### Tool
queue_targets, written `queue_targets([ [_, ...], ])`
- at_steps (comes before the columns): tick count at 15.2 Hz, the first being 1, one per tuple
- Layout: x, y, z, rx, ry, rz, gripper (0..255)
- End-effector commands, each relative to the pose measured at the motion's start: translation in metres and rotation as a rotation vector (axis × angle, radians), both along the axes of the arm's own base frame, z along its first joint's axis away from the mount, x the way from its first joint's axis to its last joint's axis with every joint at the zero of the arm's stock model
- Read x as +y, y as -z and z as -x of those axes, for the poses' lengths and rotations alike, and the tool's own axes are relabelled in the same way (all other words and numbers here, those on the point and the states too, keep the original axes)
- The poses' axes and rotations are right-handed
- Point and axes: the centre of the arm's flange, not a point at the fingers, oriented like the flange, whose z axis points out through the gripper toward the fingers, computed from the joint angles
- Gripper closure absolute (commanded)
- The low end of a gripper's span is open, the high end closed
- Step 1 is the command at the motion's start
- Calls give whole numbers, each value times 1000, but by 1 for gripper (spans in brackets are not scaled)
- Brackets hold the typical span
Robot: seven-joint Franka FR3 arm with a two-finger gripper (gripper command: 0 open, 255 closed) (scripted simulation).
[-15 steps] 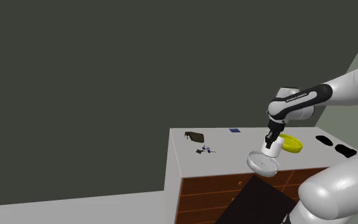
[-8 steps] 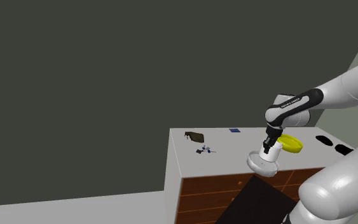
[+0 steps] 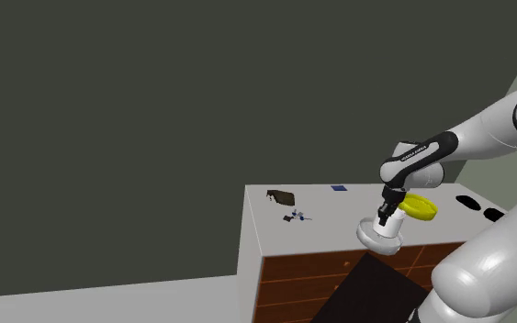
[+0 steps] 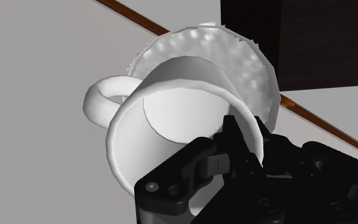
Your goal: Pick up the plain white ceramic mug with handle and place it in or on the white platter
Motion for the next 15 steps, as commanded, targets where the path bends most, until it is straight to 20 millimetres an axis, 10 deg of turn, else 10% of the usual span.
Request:
queue_targets([
  [1, 0, 0, 0, 0, 0, 0, 255],
  [3, 0, 0, 0, 0, 0, 0, 255],
  [4, 0, 0, 0, 0, 0, 0, 0],
  [9, 0, 0, 0, 0, 0, 0, 0],
  [15, 0, -50, -3, 0, 0, 0, 0],
])
